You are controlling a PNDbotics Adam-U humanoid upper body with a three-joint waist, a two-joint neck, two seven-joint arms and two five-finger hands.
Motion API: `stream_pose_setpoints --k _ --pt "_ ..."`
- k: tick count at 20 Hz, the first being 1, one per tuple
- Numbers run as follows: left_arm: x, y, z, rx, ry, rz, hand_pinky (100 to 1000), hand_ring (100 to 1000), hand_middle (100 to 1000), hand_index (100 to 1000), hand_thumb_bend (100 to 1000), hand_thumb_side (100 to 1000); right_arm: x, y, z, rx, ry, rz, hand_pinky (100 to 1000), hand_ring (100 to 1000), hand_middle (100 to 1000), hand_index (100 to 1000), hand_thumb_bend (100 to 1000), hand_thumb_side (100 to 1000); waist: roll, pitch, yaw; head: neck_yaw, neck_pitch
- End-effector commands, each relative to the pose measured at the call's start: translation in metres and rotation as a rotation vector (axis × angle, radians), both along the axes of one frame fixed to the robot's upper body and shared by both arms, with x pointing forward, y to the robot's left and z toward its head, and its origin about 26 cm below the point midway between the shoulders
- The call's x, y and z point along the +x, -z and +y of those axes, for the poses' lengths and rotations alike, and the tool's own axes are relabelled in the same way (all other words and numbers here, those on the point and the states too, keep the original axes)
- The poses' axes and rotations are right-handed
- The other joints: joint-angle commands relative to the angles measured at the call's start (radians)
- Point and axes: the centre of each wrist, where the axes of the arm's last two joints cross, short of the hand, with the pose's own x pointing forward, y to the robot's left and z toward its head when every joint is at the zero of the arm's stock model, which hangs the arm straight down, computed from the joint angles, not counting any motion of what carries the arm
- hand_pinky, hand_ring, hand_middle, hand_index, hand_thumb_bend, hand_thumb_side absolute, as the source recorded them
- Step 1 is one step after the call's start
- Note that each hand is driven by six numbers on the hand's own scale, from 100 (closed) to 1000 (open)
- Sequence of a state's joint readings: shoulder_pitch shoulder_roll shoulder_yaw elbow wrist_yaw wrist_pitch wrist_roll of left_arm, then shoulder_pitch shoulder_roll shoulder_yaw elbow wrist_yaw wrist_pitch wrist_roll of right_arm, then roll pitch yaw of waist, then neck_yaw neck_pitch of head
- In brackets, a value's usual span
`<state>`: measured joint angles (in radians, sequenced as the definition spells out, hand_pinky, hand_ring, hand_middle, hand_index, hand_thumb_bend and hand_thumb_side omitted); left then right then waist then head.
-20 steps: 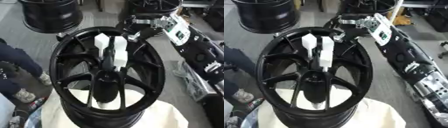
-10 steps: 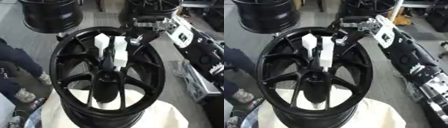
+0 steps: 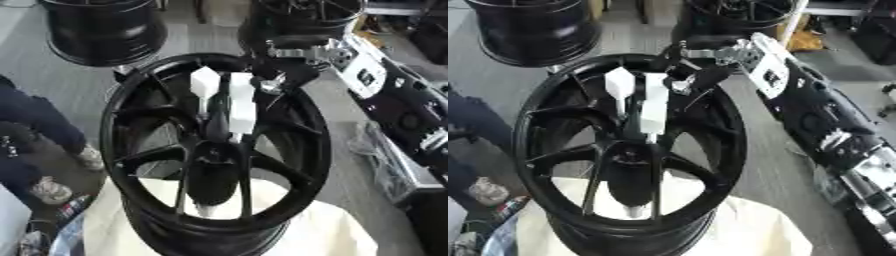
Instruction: Pull the pin out of the wheel hub.
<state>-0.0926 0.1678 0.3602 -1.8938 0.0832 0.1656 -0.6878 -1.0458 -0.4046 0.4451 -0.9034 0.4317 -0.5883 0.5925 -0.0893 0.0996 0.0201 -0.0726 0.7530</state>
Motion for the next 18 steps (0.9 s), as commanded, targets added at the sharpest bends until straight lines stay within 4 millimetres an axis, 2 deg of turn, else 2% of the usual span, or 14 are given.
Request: stream_pose_setpoints --k 1,10,18 --pt "0.000 -0.011 0.001 0.028 0.009 -0.028 718 625 590 682 100 876 0.002 -0.009 0.002 -0.311 -0.335 -0.037 858 861 845 930 100 765 0.003 -0.013 0.001 -0.002 -0.009" --pt "0.000 -0.011 0.001 0.029 0.011 -0.026 718 626 590 682 100 877 0.002 0.000 0.010 -0.338 -0.344 -0.020 854 852 828 922 100 748 0.001 -0.012 0.006 -0.001 -0.007" --pt "0.001 -0.011 0.000 0.028 0.013 -0.028 719 626 590 682 100 877 0.005 0.008 0.006 -0.359 -0.318 0.003 845 836 801 903 100 624 0.002 -0.011 0.010 -0.004 -0.007"
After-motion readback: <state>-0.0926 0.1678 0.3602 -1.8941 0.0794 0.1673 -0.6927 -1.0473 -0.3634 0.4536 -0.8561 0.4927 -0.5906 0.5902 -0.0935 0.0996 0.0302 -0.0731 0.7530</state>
